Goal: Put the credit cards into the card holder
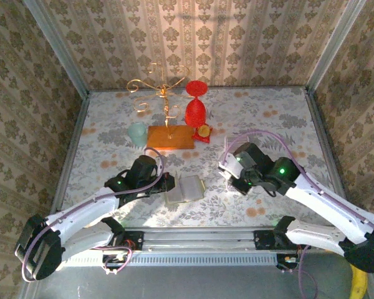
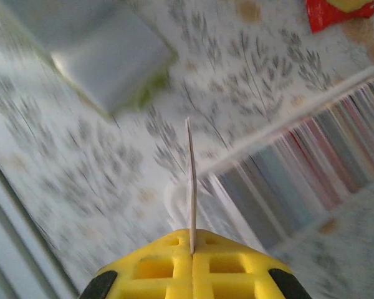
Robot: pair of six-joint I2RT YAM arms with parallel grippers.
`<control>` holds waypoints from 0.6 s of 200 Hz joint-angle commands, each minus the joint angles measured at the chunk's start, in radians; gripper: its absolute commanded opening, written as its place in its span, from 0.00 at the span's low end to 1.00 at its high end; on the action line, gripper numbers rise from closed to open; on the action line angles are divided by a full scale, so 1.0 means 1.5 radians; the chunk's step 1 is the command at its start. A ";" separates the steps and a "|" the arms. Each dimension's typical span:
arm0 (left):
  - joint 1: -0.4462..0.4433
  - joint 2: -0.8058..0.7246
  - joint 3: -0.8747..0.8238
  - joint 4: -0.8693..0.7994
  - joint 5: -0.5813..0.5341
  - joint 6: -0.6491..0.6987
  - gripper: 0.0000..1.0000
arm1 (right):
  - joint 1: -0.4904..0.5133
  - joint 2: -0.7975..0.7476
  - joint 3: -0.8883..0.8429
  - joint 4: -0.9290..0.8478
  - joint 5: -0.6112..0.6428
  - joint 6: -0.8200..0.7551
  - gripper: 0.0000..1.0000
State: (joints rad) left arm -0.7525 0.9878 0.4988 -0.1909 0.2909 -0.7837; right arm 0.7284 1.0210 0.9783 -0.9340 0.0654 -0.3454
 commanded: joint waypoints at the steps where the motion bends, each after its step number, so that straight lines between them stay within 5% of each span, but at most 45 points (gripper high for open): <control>1: -0.005 -0.007 0.007 -0.016 -0.004 0.017 0.02 | -0.041 0.037 -0.022 -0.107 0.058 -0.256 0.00; 120: -0.006 -0.016 -0.009 -0.004 0.016 0.023 0.01 | -0.045 0.168 -0.068 0.044 0.072 -0.353 0.00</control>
State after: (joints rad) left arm -0.7532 0.9691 0.4980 -0.1967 0.2928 -0.7773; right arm 0.6659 1.2430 0.8944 -0.9115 0.1280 -0.8215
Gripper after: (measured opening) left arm 0.051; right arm 0.046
